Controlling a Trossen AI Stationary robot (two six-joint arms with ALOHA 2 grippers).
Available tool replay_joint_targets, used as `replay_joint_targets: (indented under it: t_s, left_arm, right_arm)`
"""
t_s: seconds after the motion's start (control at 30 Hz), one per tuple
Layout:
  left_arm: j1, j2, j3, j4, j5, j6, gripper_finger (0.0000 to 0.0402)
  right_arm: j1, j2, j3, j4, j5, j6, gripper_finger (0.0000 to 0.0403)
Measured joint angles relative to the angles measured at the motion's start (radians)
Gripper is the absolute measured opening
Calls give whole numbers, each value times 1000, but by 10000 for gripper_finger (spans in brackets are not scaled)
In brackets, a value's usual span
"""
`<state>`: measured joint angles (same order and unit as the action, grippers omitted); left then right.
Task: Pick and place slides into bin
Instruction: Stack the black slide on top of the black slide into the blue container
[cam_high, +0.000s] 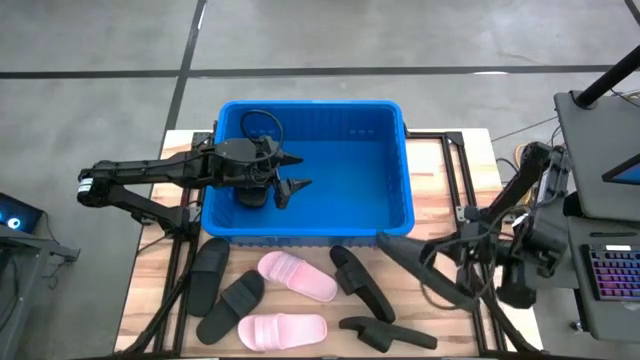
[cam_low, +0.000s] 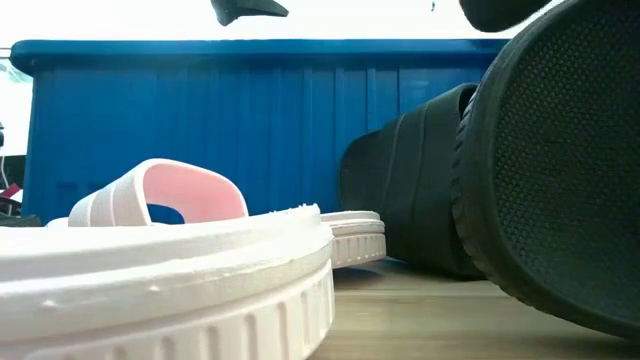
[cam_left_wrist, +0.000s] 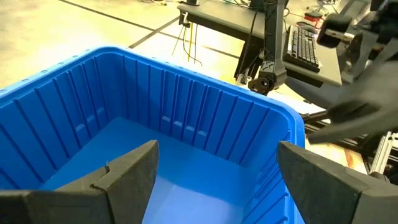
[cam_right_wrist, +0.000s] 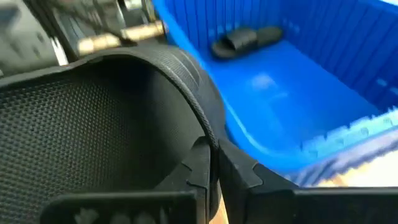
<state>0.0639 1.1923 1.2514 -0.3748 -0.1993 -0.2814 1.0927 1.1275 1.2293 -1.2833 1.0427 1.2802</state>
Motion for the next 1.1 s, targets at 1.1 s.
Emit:
replay_joint_targets:
  t_s: [1.1]
  left_arm:
    - [2, 0, 0, 85, -43, 10, 310]
  right_arm:
    - [0, -184, 13, 309, 503, 159, 13]
